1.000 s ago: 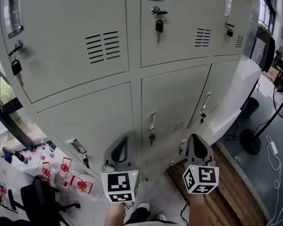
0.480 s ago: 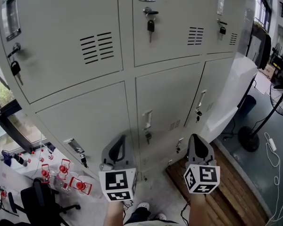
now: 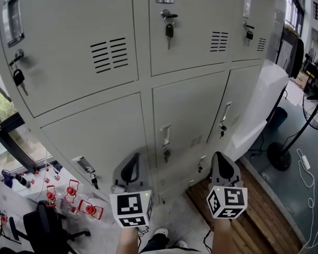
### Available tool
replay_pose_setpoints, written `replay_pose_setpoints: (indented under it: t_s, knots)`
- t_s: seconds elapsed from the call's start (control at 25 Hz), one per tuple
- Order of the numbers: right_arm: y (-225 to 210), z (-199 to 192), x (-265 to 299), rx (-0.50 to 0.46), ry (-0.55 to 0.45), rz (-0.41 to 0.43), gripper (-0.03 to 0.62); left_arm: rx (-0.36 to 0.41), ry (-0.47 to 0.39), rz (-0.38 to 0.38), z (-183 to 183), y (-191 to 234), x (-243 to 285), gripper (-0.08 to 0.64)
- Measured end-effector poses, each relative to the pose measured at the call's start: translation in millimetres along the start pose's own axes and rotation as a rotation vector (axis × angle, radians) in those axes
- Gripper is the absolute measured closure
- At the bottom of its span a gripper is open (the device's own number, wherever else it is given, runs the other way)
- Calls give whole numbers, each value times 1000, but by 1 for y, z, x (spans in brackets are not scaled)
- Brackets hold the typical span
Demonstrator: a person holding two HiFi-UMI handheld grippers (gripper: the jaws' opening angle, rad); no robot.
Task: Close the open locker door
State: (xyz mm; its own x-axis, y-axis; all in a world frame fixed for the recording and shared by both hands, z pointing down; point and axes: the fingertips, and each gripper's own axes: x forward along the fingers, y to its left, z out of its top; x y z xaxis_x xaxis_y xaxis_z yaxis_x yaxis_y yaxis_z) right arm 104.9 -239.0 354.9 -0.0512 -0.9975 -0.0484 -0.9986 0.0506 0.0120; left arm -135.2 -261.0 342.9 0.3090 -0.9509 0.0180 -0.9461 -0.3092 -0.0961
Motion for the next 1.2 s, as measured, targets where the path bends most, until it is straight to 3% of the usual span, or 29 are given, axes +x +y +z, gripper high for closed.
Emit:
replay_pose_setpoints:
  t_s: [1.2]
  knots:
    - [8,-1,5,-8,-2,13,574,22,12,-31,-3,0,5,557]
